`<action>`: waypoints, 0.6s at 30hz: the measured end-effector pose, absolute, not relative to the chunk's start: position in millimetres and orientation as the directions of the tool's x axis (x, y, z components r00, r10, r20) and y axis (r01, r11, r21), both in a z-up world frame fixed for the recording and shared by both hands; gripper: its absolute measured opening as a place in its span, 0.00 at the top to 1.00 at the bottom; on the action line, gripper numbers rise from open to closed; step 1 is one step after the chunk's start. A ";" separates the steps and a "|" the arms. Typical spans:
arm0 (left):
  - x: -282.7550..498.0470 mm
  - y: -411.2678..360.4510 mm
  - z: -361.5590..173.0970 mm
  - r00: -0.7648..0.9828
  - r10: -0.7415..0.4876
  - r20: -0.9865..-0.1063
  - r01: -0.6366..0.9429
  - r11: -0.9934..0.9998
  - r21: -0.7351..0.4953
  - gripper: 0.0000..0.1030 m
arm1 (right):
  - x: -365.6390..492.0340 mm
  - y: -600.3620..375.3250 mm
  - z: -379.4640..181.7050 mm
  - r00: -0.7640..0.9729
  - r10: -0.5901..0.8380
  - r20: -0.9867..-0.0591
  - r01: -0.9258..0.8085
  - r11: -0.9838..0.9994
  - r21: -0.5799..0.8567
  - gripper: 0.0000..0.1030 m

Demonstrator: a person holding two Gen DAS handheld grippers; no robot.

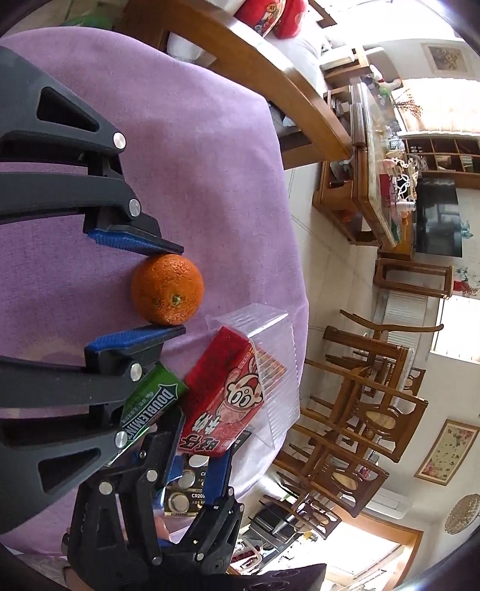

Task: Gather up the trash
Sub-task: 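Grasp the orange with left tool while right tool grasps red milk box, then carry both items over the bin and open both tools to drop them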

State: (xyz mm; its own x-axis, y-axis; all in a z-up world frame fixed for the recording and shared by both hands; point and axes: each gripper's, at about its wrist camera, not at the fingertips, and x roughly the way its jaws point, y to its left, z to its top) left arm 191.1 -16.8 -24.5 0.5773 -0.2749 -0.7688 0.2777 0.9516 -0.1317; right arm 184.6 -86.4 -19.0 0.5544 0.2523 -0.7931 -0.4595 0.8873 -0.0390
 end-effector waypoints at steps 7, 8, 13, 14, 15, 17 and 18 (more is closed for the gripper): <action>188.4 -14.9 -16.7 0.581 -0.286 -0.762 0.278 0.950 -0.145 0.65 | 153.6 -87.6 2.3 0.534 0.339 -0.775 -0.465 0.883 0.066 0.49; 185.5 -13.9 -14.3 0.585 -0.292 -0.757 0.279 0.949 -0.150 0.65 | 146.7 -90.2 7.0 0.536 0.355 -0.766 -0.460 0.884 0.088 0.50; 156.8 -14.5 1.7 0.616 -0.312 -0.723 0.302 0.942 -0.149 0.66 | 105.9 -104.9 26.8 0.564 0.395 -0.725 -0.419 0.893 0.161 0.50; 151.7 -15.5 4.1 0.620 -0.319 -0.717 0.308 0.939 -0.152 0.66 | 96.6 -109.2 30.5 0.577 0.398 -0.713 -0.407 0.897 0.172 0.50; 142.8 -17.5 8.1 0.626 -0.334 -0.704 0.318 0.934 -0.160 0.66 | 85.5 -115.6 34.6 0.589 0.405 -0.699 -0.394 0.899 0.190 0.50; 129.7 -24.4 14.0 0.634 -0.361 -0.684 0.347 0.923 -0.166 0.66 | 63.4 -131.1 42.5 0.622 0.409 -0.668 -0.353 0.908 0.226 0.50; 120.1 -30.8 18.3 0.639 -0.375 -0.671 0.364 0.917 -0.165 0.66 | 52.8 -138.6 46.0 0.637 0.406 -0.655 -0.331 0.912 0.243 0.50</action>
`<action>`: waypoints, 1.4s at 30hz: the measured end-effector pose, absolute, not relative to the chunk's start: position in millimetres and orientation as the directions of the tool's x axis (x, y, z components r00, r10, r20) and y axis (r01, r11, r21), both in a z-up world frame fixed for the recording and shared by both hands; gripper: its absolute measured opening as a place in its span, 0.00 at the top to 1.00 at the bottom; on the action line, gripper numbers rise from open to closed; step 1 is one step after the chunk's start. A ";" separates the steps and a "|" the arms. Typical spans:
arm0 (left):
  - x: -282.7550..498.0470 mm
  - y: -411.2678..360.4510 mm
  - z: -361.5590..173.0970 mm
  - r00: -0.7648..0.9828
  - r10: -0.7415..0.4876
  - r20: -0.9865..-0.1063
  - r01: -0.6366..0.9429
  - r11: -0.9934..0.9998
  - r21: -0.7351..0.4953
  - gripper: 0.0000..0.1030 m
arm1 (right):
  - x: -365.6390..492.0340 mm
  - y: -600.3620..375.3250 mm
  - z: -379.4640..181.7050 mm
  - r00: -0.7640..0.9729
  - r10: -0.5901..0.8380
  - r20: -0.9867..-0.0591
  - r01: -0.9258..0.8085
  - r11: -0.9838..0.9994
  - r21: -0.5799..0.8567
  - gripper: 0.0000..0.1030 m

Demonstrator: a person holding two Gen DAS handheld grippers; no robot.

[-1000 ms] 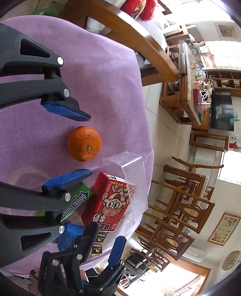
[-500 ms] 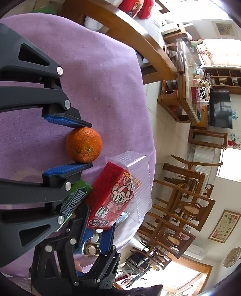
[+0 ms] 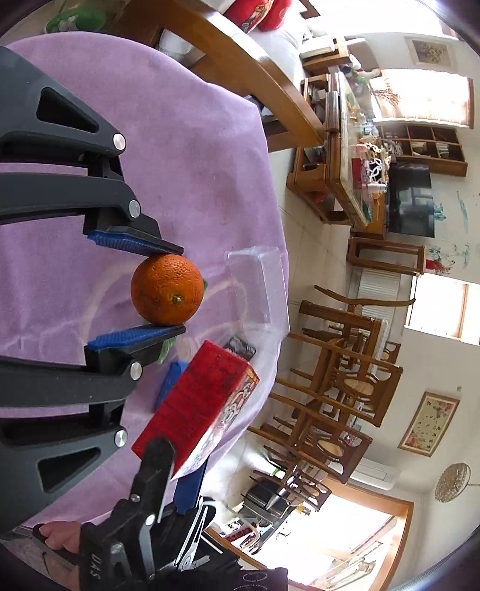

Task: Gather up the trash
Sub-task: 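Carry both items over the bin and open both tools to drop them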

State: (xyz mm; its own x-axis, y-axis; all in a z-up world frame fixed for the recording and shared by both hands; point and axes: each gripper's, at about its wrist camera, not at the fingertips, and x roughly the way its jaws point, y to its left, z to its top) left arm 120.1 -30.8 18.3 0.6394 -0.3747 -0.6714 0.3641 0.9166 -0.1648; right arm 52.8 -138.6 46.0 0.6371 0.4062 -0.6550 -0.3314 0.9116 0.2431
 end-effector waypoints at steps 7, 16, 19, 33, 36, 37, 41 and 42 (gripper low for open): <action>65.4 -85.2 44.2 0.633 -0.490 -0.600 0.490 0.853 -0.180 0.66 | -34.4 -218.4 76.9 0.754 0.369 -0.543 -0.204 0.918 0.340 0.50; 19.9 -190.5 50.8 0.538 -0.631 -0.558 0.658 0.729 -0.190 0.66 | -123.3 -340.2 85.1 0.823 0.228 -0.520 -0.016 0.925 0.380 0.50; 12.5 -229.1 43.6 0.493 -0.660 -0.566 0.700 0.688 -0.193 0.66 | -147.7 -381.3 77.5 0.833 0.172 -0.526 0.053 0.921 0.386 0.50; -18.0 -358.3 3.6 0.339 -0.683 -0.647 0.811 0.561 -0.166 0.66 | -224.6 -517.2 14.7 0.816 0.041 -0.576 0.294 0.830 0.475 0.50; -22.1 -370.9 -5.1 0.338 -0.667 -0.664 0.819 0.556 -0.143 0.66 | -229.7 -524.5 7.1 0.813 0.030 -0.581 0.306 0.828 0.471 0.50; -23.7 -374.9 -6.9 0.337 -0.662 -0.670 0.820 0.556 -0.136 0.66 | -230.1 -522.4 7.9 0.813 0.025 -0.582 0.309 0.829 0.467 0.50; -29.9 -386.4 -11.9 0.353 -0.641 -0.682 0.826 0.556 -0.095 0.66 | -223.0 -519.1 5.5 0.809 0.003 -0.587 0.318 0.838 0.443 0.50; -32.0 -387.5 -12.6 0.354 -0.637 -0.684 0.827 0.555 -0.088 0.66 | -221.9 -519.5 4.8 0.808 -0.001 -0.589 0.320 0.841 0.437 0.50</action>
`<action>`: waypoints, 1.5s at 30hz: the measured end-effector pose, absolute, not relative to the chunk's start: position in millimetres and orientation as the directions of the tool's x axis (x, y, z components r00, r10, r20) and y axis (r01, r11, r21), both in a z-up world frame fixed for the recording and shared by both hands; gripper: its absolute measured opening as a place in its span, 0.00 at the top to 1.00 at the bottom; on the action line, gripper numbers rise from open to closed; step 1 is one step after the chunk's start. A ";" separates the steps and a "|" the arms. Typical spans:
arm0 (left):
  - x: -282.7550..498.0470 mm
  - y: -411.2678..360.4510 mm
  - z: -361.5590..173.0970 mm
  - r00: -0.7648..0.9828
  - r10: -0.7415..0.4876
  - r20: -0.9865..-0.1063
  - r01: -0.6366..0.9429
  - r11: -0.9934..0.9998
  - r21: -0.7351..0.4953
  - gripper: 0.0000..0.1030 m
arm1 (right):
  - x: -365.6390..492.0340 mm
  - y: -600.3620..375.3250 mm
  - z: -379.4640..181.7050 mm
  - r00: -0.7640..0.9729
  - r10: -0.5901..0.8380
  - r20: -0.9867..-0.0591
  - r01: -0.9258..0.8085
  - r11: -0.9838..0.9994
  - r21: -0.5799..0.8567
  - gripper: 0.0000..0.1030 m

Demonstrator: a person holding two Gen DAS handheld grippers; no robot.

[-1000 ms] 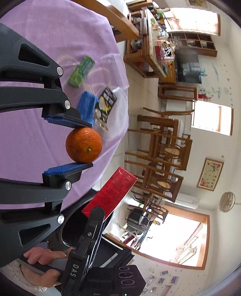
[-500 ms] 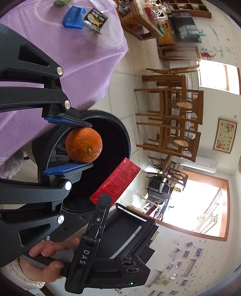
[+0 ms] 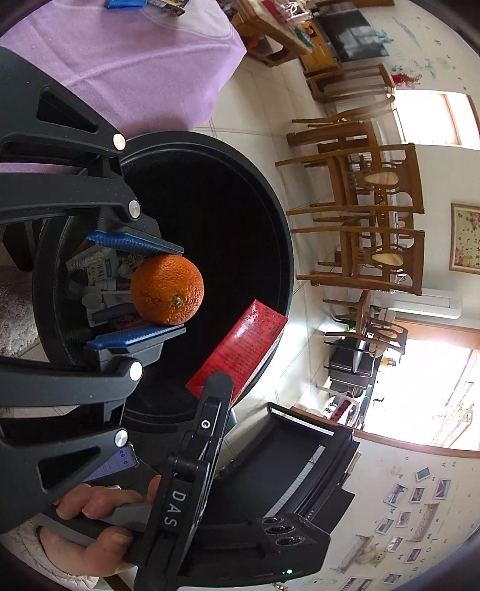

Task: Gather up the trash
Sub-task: 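Carry both items over the bin and open both tools to drop them, then grasp the green Doublemint gum pack with left tool while right tool grasps blue packet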

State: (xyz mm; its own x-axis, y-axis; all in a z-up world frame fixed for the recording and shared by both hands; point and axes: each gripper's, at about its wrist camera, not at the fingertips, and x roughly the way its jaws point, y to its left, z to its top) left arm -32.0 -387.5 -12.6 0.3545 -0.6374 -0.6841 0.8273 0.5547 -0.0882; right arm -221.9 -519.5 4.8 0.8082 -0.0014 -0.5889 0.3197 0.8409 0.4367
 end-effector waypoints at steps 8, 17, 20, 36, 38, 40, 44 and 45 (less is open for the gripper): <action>-40.2 -398.4 -15.8 0.370 -0.624 -0.688 0.834 0.549 -0.049 0.66 | -212.2 -519.8 0.7 0.797 -0.048 -0.602 0.345 0.854 0.389 0.50; -50.4 -409.2 -18.1 0.394 -0.610 -0.688 0.837 0.548 -0.007 0.65 | -203.7 -519.4 -7.0 0.785 -0.049 -0.617 0.356 0.852 0.384 0.50; -52.8 -410.0 -18.3 0.402 -0.606 -0.686 0.838 0.546 0.010 0.65 | -202.0 -522.7 -9.5 0.782 -0.050 -0.622 0.362 0.848 0.387 0.50; -58.7 -407.4 -9.4 0.422 -0.597 -0.682 0.828 0.560 0.022 0.58 | -195.6 -516.3 -14.8 0.774 -0.044 -0.632 0.358 0.853 0.380 0.49; -59.2 -401.0 -4.1 0.437 -0.601 -0.669 0.822 0.568 0.026 0.33 | -195.7 -515.9 -13.2 0.779 -0.041 -0.626 0.351 0.855 0.381 0.48; -62.8 -391.2 2.8 0.471 -0.611 -0.636 0.812 0.583 0.042 0.22 | -194.9 -513.4 -10.3 0.783 -0.041 -0.621 0.347 0.857 0.382 0.37; -62.8 -374.8 8.6 0.489 -0.611 -0.623 0.801 0.597 0.043 0.14 | -192.2 -505.4 -4.5 0.790 -0.033 -0.612 0.336 0.858 0.388 0.36; -61.5 -368.1 10.8 0.498 -0.613 -0.613 0.795 0.606 0.040 0.13 | -190.1 -501.7 -2.3 0.793 -0.030 -0.609 0.331 0.860 0.388 0.35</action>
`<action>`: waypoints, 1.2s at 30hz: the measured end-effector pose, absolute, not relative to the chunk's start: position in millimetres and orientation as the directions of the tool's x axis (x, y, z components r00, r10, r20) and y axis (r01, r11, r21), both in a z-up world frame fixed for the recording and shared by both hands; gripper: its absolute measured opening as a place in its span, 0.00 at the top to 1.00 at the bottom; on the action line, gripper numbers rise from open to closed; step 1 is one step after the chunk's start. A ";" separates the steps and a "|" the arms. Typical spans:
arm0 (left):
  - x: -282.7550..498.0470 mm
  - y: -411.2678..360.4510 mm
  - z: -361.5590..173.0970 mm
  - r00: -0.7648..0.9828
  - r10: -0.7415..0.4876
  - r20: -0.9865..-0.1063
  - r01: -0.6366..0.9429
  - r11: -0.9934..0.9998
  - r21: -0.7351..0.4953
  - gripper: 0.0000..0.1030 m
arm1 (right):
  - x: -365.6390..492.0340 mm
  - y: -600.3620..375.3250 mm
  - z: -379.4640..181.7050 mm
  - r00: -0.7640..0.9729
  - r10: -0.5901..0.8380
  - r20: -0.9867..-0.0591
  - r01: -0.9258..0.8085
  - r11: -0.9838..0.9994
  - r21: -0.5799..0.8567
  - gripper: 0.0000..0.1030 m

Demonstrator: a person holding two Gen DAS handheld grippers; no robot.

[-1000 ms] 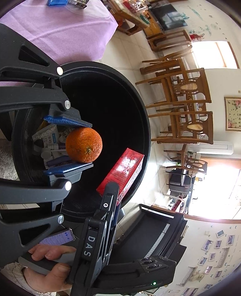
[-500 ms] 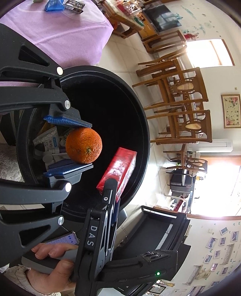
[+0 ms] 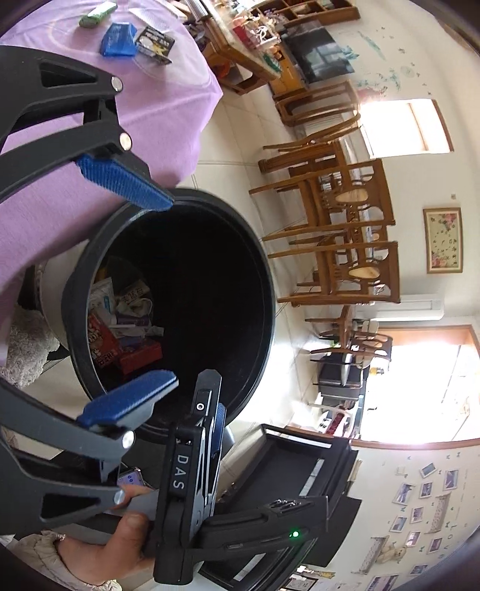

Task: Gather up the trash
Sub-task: 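Grasp the green Doublemint gum pack with left tool while right tool grasps blue packet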

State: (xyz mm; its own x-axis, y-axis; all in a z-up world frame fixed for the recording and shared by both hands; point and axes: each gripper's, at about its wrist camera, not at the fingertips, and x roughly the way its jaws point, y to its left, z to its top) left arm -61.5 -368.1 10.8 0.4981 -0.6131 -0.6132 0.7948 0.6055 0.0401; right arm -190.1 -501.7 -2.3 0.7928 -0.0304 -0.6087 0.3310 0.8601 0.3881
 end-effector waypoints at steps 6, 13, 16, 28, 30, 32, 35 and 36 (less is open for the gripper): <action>-51.6 -330.2 17.6 0.519 -0.607 -0.602 0.760 0.650 -0.001 0.13 | -178.7 -471.5 10.8 0.805 -0.018 -0.593 0.289 0.884 0.366 0.23; -17.5 -254.8 23.7 0.576 -0.564 -0.591 0.663 0.746 -0.065 0.13 | -144.2 -416.8 23.9 0.805 0.032 -0.593 0.208 0.920 0.332 0.23; 6.4 -214.8 24.8 0.614 -0.518 -0.596 0.587 0.804 -0.094 0.13 | -123.0 -388.1 26.6 0.800 0.072 -0.596 0.156 0.934 0.321 0.23; 111.4 -73.5 2.2 0.640 -0.356 -0.680 0.272 0.934 -0.233 0.15 | -17.4 -246.8 26.8 0.721 0.184 -0.668 -0.108 0.982 0.153 0.23; 128.9 -71.3 -6.2 0.615 -0.352 -0.706 0.261 0.935 -0.240 0.15 | 1.3 -228.8 24.0 0.703 0.186 -0.686 -0.148 0.982 0.115 0.26; 142.6 -69.7 -11.2 0.594 -0.358 -0.721 0.254 0.933 -0.254 0.15 | 23.5 -207.8 19.7 0.678 0.193 -0.709 -0.200 0.977 0.074 0.27; 152.0 -72.5 -19.1 0.568 -0.350 -0.745 0.237 0.936 -0.258 0.22 | 47.1 -187.2 11.4 0.655 0.185 -0.733 -0.252 0.968 0.019 0.27; 155.4 -73.3 -21.6 0.559 -0.348 -0.752 0.234 0.937 -0.260 0.23 | 54.8 -182.8 7.5 0.640 0.188 -0.745 -0.265 0.964 0.015 0.27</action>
